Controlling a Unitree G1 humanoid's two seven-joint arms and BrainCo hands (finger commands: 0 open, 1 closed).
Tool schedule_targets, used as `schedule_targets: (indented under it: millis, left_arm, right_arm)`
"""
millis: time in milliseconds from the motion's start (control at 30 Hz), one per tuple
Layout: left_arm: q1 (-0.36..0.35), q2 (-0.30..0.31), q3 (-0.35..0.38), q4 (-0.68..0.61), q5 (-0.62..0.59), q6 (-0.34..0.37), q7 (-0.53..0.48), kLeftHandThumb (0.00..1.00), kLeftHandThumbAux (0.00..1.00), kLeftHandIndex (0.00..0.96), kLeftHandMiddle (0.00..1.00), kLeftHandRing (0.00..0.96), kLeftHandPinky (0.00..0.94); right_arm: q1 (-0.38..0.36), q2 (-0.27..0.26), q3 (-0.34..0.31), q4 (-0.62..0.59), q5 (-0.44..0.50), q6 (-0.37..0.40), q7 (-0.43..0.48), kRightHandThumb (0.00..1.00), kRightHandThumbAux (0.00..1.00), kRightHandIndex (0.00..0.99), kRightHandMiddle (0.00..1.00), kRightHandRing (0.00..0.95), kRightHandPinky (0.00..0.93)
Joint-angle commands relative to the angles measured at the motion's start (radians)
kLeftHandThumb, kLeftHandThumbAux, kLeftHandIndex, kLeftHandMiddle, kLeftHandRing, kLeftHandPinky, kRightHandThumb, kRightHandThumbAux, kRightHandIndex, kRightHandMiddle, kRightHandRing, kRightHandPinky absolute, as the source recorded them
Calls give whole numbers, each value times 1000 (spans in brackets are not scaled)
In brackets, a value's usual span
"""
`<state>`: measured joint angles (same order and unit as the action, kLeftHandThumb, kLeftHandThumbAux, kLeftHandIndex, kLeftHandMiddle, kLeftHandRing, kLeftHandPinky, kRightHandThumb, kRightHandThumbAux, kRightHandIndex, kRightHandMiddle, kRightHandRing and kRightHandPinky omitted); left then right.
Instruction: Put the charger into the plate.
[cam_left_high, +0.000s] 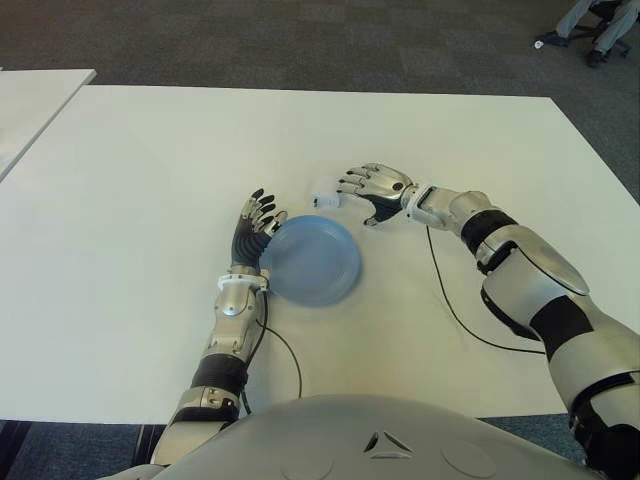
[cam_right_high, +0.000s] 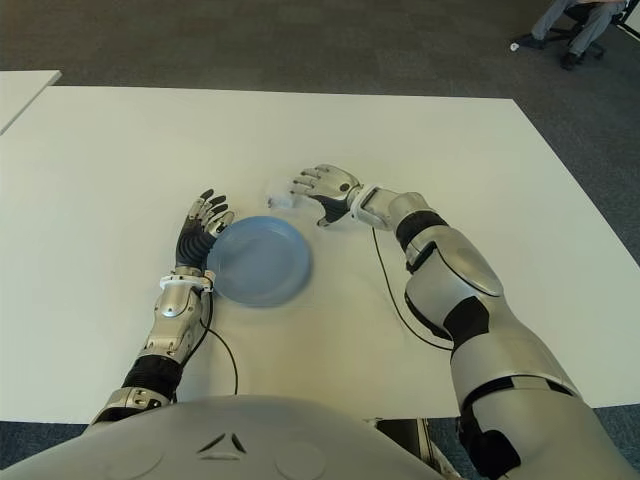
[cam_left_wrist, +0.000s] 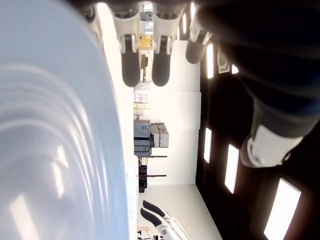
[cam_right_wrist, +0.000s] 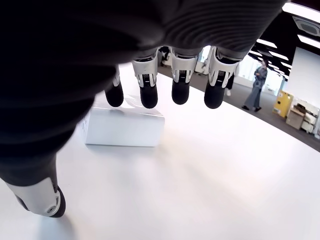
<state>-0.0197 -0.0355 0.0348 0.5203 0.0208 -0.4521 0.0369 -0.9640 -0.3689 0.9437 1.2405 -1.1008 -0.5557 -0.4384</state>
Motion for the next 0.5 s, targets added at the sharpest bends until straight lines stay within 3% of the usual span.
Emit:
schedule_targets:
  millis: [33,500]
  left_arm:
    - [39,-3,4,31,1,38,12,0,579,114,192,190,198]
    - [37,-4,7,34,-7,36,7,0,583,121,192,193,207]
  right_arm:
    - [12,20,5,6,-1,-3,6,2,601,0,0,0,0]
    - [13,43,4,18,5,3,38,4,602,0,0,0,0]
